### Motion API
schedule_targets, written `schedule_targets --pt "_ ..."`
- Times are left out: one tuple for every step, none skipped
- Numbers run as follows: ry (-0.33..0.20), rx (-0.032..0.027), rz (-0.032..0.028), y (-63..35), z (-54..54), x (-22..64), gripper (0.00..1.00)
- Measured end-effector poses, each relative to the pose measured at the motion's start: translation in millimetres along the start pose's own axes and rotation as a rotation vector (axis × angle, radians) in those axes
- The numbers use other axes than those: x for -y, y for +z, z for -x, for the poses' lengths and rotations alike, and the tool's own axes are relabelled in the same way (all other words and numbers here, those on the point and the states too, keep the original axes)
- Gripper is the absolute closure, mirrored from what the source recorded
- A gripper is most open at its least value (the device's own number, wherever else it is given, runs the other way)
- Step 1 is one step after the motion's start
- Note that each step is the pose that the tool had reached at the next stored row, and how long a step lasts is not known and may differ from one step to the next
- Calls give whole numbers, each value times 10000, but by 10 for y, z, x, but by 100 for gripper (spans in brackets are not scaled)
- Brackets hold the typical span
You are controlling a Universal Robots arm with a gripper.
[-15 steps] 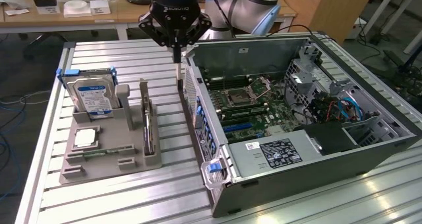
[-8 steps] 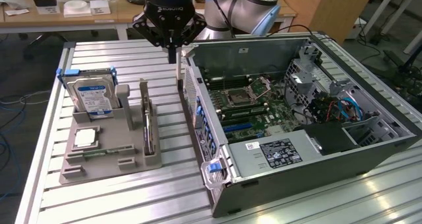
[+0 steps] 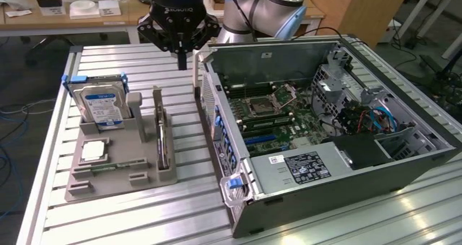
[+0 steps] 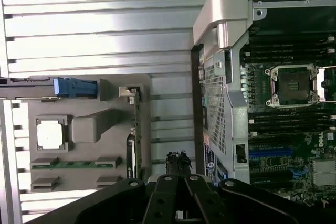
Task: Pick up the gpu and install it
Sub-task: 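Reach for the gpu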
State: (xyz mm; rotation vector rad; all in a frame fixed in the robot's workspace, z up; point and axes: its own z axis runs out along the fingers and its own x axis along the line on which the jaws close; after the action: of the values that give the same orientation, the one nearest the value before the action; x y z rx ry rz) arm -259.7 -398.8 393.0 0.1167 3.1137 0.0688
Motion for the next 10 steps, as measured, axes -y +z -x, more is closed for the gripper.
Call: schedule_targets --pt "-1 0 0 0 -13 1 89" --pt "-1 0 0 0 -27 2 89" --pt "-1 0 0 -1 -42 3 89" --pt "-1 0 0 -1 -57 4 89" --pt "-1 1 1 -1 -72 5 89" --pt "0 0 1 -2 -87 7 89" --pt "-2 0 0 -2 -100 8 89" --pt "-2 0 0 -3 -115 9 89" --pt "-1 0 0 -3 -130 10 89" --pt "0 0 0 -4 -145 11 89"
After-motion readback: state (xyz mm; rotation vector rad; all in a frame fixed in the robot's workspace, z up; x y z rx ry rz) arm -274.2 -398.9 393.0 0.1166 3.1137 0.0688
